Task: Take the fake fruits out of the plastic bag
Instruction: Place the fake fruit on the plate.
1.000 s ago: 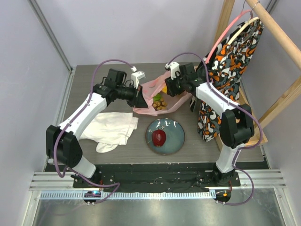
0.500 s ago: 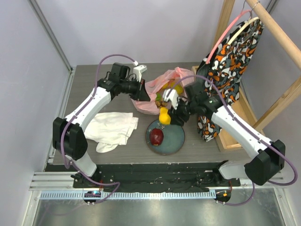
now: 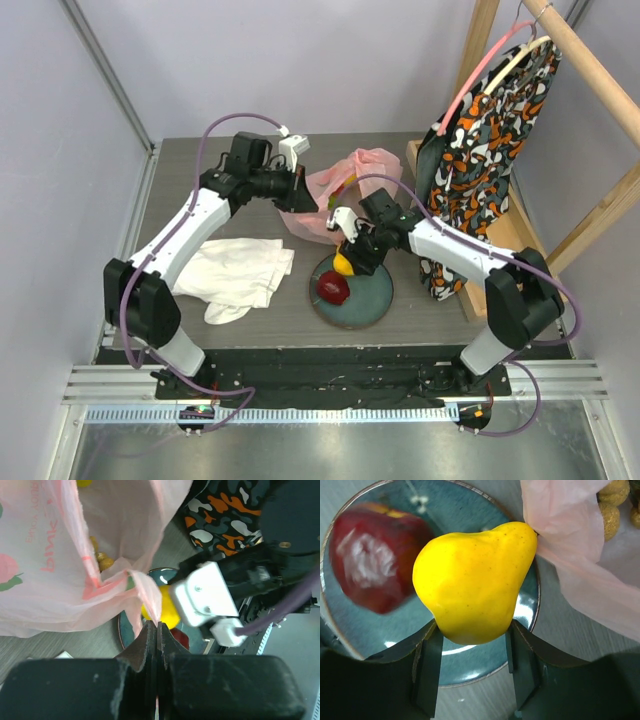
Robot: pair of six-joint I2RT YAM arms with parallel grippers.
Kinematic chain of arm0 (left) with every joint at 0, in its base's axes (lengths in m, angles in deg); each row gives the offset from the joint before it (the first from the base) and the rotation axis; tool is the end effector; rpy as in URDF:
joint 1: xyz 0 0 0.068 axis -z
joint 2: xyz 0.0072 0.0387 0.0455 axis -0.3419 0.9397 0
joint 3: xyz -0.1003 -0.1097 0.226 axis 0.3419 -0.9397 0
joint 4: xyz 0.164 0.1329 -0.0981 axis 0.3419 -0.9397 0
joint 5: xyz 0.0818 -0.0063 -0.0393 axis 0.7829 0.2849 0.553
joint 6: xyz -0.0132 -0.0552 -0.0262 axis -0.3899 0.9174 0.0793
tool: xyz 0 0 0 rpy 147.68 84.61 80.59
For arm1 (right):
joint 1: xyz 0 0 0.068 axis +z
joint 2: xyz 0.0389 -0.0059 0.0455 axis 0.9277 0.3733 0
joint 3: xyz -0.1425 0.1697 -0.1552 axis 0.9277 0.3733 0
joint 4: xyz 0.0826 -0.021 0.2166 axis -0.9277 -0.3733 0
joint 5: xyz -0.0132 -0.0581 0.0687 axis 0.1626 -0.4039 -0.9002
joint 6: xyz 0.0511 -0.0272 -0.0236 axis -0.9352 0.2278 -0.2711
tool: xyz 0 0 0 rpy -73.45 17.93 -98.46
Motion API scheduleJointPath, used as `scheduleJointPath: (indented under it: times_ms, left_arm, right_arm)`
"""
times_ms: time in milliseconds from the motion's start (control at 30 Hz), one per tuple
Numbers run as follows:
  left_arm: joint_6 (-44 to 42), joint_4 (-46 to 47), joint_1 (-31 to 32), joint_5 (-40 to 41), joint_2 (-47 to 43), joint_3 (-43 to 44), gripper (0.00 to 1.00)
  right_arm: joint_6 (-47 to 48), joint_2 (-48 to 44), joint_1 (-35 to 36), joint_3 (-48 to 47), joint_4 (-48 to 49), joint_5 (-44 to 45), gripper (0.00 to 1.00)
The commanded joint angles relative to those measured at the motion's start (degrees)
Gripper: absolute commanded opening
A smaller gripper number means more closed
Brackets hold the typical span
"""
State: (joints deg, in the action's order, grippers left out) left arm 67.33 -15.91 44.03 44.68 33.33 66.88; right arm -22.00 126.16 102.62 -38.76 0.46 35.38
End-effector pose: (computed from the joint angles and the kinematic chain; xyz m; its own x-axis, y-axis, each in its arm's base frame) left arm 0.2988 -0.1666 0.3340 -0.6752 0.1821 -0.7148 0.6802 0.5287 -0.5078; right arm 0.2359 0.1783 0.2299 -0.3195 -0.7785 -0.5403 -0.9206 0.3902 -0.0178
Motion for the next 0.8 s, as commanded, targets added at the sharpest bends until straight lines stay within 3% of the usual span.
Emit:
scheduleJointPath:
  times_ms: [0, 167, 267, 333, 467, 767]
  left_arm:
    - [-1.02, 1.41, 0.14, -0.05, -3.95, -1.21, 0.0]
    - [-0.94, 1.58, 0.14, -0.75, -4.05, -1.65, 0.0]
    - [-0.5, 2.11, 0.14, -1.27, -3.69, -1.56, 0.0]
    - [-0.15, 2.55, 0.23, -1.63, -3.34, -1.56, 0.0]
    - [1.43, 3.78, 0.23, -2.15, -2.64, -1.83, 0.0]
    - [2.32, 4.66, 0.31, -3.39, -2.29, -1.56, 0.0]
  right_arm:
    - [-0.32, 2.68, 0.26, -2.44, 4.5, 1.97, 0.47]
    - [0.38, 2.16, 0.35, -3.4, 1.88, 3.02, 0.76]
    - [1.79, -0.39, 0.09, -8.13, -5.84, 3.81, 0.8]
    - [2.4, -1.79, -0.27, -13.75, -11.72, 2.68, 0.8]
    - [1.62, -5.14, -2.02, -21.06, -13.34, -1.1, 0.78]
    - [-7.96, 8.47, -4.39, -24.13, 3.18, 11.36, 0.54]
